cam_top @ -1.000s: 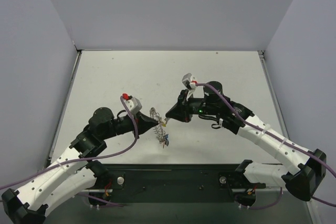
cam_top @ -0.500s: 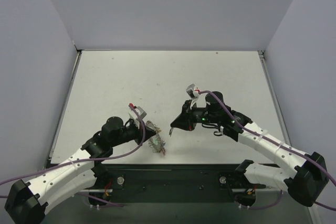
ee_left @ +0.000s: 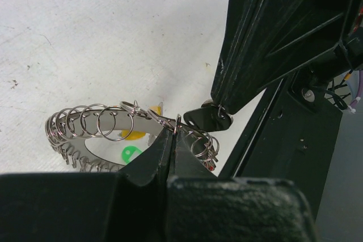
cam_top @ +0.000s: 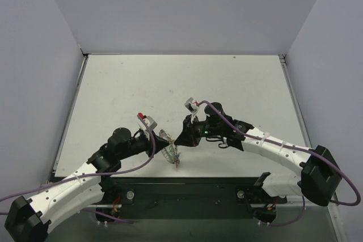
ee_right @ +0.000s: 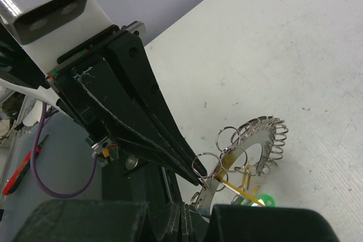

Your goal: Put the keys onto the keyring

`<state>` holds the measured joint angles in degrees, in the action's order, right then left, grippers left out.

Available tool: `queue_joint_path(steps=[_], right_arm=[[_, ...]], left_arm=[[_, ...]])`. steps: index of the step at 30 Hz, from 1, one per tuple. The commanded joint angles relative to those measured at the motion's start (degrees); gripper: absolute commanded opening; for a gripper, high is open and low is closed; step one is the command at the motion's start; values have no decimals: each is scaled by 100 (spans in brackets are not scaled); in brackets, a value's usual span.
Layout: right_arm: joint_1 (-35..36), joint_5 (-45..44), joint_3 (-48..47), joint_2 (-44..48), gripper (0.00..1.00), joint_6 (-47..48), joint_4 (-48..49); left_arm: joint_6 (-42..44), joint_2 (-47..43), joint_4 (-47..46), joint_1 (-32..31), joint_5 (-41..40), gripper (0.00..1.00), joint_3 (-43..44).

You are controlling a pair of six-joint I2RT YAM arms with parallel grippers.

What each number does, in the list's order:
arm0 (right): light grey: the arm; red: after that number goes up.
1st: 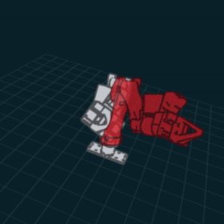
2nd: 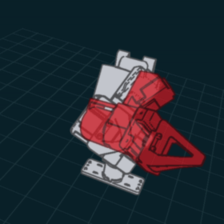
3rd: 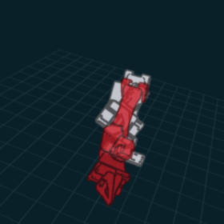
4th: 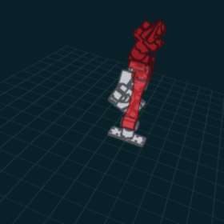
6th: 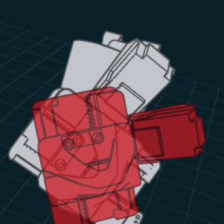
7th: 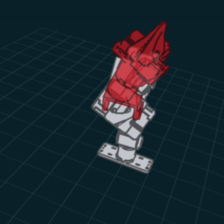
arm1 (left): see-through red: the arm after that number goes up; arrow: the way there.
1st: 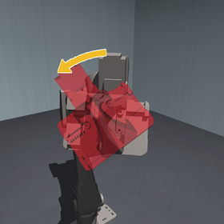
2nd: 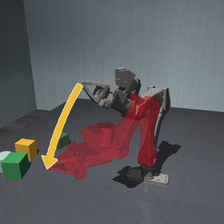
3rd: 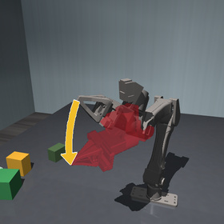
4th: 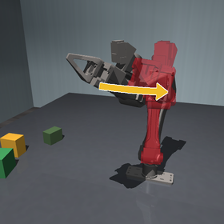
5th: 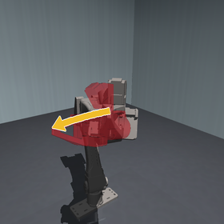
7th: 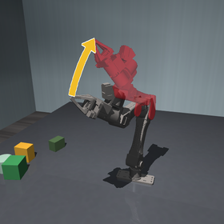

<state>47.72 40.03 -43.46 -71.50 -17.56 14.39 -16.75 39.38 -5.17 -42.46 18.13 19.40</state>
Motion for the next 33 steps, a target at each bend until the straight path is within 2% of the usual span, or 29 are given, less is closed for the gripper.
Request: queue_joint_path(steps=[1,14,33], right_arm=[[61,101,-338,-39,0,113,406],[53,163,-549,-294,0,552,72],[-44,-22,-453,-188,0,596,-42]], left_arm=[[49,-97,-634,-34,173,0,108],[49,-123,-977,-105,762,0,38],[23,-220,-1118,-158,955,0,38]])
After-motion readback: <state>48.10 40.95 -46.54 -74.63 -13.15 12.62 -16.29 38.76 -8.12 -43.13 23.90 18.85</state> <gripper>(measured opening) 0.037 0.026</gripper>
